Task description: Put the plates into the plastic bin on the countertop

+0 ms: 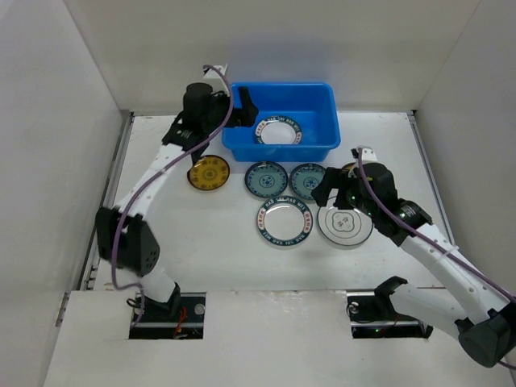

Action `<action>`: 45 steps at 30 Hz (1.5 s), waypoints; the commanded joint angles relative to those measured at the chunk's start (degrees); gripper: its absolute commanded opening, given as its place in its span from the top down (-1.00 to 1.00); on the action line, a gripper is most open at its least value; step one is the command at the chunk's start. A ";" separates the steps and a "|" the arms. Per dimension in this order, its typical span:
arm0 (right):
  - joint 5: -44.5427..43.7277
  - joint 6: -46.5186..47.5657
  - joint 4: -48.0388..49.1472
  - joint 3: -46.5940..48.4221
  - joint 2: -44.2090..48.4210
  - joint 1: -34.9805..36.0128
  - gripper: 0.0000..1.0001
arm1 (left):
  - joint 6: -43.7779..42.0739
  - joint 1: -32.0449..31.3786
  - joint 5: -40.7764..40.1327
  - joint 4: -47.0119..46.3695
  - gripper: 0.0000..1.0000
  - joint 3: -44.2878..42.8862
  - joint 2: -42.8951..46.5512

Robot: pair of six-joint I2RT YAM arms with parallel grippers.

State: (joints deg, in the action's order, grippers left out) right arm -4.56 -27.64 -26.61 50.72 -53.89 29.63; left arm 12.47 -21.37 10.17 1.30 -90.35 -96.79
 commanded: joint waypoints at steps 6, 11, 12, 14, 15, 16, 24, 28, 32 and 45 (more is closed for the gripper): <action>-2.56 -0.48 4.46 4.12 -5.70 6.97 -1.00 | -4.38 -2.32 0.99 3.70 -1.00 18.97 21.10; -2.56 -3.21 7.01 2.37 -6.14 8.91 -1.00 | -6.40 -1.27 4.41 6.70 -1.00 23.37 27.71; -2.65 -3.56 7.27 1.84 -6.05 9.17 -1.00 | -6.40 -1.00 4.94 6.18 -1.00 23.46 27.45; -2.74 -4.18 7.36 1.23 -5.88 9.35 -1.00 | -5.97 -0.65 6.25 4.07 -1.00 22.41 24.83; -2.74 -4.18 7.36 0.79 -5.62 9.61 -1.00 | -5.53 -0.48 6.78 2.58 -1.00 21.28 22.37; -2.82 -4.27 7.36 0.61 -5.35 9.70 -1.00 | -5.09 -0.39 7.14 1.35 -1.00 19.87 19.65; -4.94 -7.25 6.58 -2.81 -1.22 10.14 -1.00 | -0.18 -1.70 3.57 -2.27 -1.00 3.79 -1.28; -5.90 -13.74 5.87 -7.81 2.55 10.58 -1.00 | 0.27 -3.55 -9.79 -2.01 -1.00 6.57 -1.03; -4.85 -21.83 6.48 -14.85 7.82 10.58 -1.00 | 3.16 -3.81 -20.87 -1.39 -1.00 15.00 4.40; -0.90 -36.60 15.17 -28.74 9.33 10.41 -0.98 | 10.91 -5.13 -34.61 7.48 -1.00 37.33 32.52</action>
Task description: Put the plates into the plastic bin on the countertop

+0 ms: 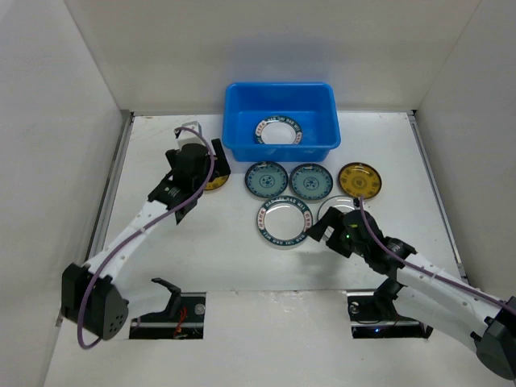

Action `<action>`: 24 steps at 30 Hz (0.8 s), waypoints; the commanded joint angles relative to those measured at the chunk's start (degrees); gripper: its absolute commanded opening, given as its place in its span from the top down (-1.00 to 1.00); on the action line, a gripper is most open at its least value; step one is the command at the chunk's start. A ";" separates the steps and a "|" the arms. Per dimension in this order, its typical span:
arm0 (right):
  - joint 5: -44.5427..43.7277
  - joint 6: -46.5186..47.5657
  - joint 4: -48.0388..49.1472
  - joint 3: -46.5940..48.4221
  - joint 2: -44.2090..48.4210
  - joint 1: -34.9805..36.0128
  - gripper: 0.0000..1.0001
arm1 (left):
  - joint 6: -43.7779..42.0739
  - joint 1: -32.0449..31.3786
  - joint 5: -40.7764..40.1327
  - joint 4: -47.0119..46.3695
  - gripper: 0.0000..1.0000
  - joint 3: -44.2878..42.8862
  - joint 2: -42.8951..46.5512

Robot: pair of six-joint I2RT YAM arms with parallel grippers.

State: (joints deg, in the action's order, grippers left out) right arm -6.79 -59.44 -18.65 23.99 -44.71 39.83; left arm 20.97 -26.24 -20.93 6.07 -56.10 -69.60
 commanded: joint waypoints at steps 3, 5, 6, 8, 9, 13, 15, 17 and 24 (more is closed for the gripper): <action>1.69 -6.30 12.31 -4.64 -1.08 -0.50 -0.92 | 2.85 -0.17 -3.15 6.14 -1.00 6.51 10.79; 1.86 -6.74 15.91 -5.79 -3.00 -0.85 -0.85 | 3.20 -0.26 -3.15 8.51 -1.00 8.62 13.78; 2.13 -6.92 17.24 -5.97 -4.15 -0.94 -0.83 | 3.46 -0.17 -3.07 9.05 -1.00 9.33 14.58; 2.65 -7.00 19.96 -5.97 -7.04 -0.94 -0.77 | 3.99 0.18 -2.63 10.10 -1.00 10.91 16.25; 2.92 -7.09 21.19 -5.80 -8.54 -0.86 -0.74 | 4.42 0.27 -2.45 10.54 -1.00 11.62 16.95; 3.09 -7.88 26.46 -5.71 -14.25 -0.59 -0.63 | 5.31 0.97 -1.66 11.69 -1.00 13.29 19.24; 3.36 -8.32 29.19 -5.88 -16.72 -0.59 -0.55 | 5.48 1.15 -1.48 12.13 -1.00 13.73 20.29; 3.45 -9.02 31.57 -6.06 -18.74 -0.59 -0.45 | 5.40 1.15 -1.22 12.30 -1.00 14.17 21.35; 3.01 -9.29 35.53 -7.46 -21.73 -0.59 -0.23 | 5.57 1.50 1.68 12.13 -1.00 15.93 23.81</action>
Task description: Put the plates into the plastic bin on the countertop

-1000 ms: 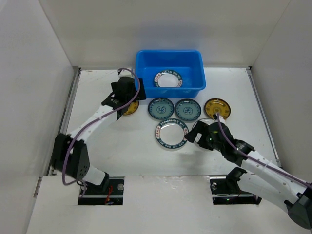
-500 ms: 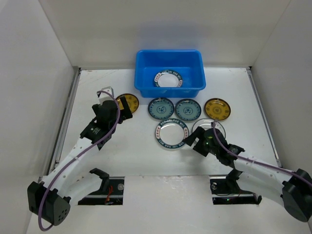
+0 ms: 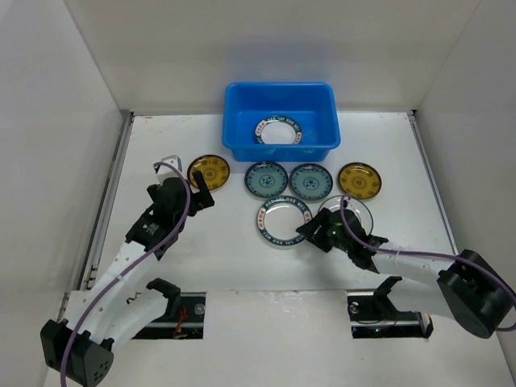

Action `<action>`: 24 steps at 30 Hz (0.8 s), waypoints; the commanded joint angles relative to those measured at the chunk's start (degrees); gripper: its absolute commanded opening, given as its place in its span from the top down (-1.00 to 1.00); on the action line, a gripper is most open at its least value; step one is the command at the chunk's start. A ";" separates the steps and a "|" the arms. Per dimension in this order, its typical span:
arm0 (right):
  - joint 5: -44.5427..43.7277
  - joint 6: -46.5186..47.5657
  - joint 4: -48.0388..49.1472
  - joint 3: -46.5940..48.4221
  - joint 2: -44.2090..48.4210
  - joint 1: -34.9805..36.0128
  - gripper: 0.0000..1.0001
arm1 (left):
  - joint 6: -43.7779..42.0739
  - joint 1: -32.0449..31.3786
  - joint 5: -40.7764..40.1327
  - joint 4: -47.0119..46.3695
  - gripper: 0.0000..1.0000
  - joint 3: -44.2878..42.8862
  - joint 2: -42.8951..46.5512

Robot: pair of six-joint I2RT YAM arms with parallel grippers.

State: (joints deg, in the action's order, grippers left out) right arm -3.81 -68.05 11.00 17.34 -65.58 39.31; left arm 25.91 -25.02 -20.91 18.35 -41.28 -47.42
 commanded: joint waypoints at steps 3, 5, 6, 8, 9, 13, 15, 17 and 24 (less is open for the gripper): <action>-0.05 -0.15 7.27 -0.82 -2.79 -0.33 -0.13 | 0.63 0.54 2.36 0.20 -1.00 1.55 2.15; 0.12 -0.06 8.41 -0.38 -4.90 -0.33 -0.11 | 0.54 0.63 2.71 0.81 -1.00 1.55 2.42; 0.30 -0.24 8.94 -0.12 -5.86 -0.16 -0.09 | 0.46 0.71 2.80 0.99 -1.00 1.55 2.59; 0.39 -0.33 10.00 0.49 -8.06 -0.07 -0.04 | 0.46 0.80 2.98 1.25 -1.00 1.55 3.03; 0.30 -0.41 10.52 0.85 -9.20 -0.07 -0.01 | 0.37 0.80 2.98 1.42 -1.00 1.55 3.21; 0.65 -0.85 13.42 1.81 -13.68 1.25 0.33 | 0.45 0.89 3.59 2.04 -1.00 1.73 4.00; 0.74 -1.12 14.22 1.99 -14.75 1.77 0.62 | 0.63 0.89 3.77 2.39 -1.00 1.99 4.61; 1.26 -1.21 13.96 2.34 -15.10 2.39 0.86 | 0.72 0.89 3.77 2.66 -1.00 2.25 5.14; 4.08 2.21 3.62 9.44 -7.99 7.04 1.00 | 0.81 0.98 3.77 2.92 -1.00 3.13 7.25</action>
State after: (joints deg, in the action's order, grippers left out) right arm -1.50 -69.30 20.27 20.78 -76.82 44.05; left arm 26.09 -24.47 -17.30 21.17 -38.89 -41.54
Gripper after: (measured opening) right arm 0.040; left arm 0.997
